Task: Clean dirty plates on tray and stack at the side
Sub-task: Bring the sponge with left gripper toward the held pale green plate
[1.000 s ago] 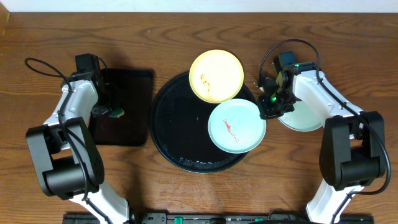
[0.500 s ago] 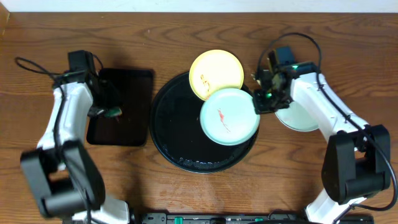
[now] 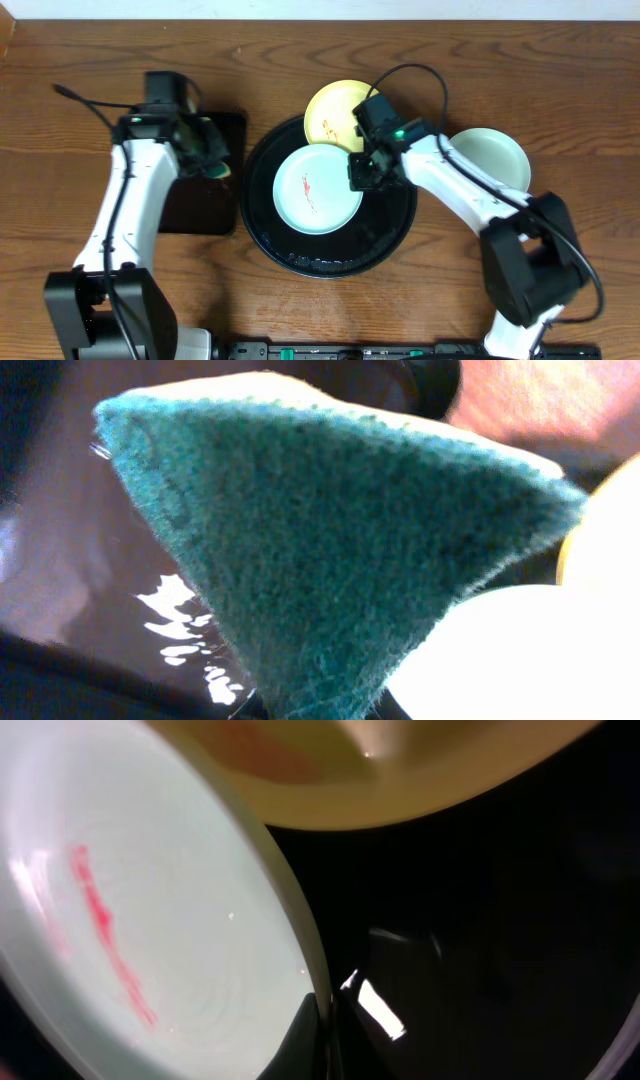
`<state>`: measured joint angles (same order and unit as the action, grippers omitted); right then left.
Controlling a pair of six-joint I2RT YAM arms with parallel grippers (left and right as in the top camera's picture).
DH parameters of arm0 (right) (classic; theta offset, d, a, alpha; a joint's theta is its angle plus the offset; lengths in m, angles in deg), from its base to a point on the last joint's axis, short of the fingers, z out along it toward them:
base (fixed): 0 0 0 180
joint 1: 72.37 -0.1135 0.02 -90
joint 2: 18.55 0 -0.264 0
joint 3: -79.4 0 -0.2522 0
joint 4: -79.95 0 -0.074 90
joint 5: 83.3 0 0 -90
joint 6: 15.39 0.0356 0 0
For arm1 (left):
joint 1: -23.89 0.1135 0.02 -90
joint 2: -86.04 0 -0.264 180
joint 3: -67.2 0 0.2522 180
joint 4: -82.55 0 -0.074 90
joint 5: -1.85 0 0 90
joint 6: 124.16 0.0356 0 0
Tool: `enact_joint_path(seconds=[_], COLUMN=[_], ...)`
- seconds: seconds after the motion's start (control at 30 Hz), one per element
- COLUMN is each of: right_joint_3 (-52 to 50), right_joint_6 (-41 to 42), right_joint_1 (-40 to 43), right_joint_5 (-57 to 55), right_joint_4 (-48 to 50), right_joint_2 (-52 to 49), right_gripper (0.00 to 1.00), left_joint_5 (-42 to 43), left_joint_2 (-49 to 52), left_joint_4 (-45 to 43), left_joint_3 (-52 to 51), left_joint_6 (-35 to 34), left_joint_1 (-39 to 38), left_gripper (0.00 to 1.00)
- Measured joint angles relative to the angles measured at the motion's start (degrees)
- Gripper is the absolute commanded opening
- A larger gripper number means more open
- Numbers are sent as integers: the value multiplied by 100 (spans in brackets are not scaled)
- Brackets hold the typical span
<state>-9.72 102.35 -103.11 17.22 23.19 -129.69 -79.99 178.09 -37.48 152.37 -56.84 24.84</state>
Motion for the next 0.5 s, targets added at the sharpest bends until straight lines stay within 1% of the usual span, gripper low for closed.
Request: enact_joint_path(seconds=[0.13, 0.3, 0.5], right_joint_3=[9, 76, 76], right_joint_6=[2, -116, -234], right_joint_1=[-13, 52, 105], right_joint_5=[514, 883, 1062], right_joint_4=[210, 234, 267], right_joint_2=[-568, -658, -693], right_gripper=[1, 1, 1], left_joint_5=[-306, -616, -756], left_joint_2=[2, 11, 46], left_joint_4=[-9, -70, -507], left_joint_3=[-205, -378, -557], left_joint_6=[-407, -778, -933], left_joint_1=[-551, -1115, -1554], left_gripper=[7, 8, 8])
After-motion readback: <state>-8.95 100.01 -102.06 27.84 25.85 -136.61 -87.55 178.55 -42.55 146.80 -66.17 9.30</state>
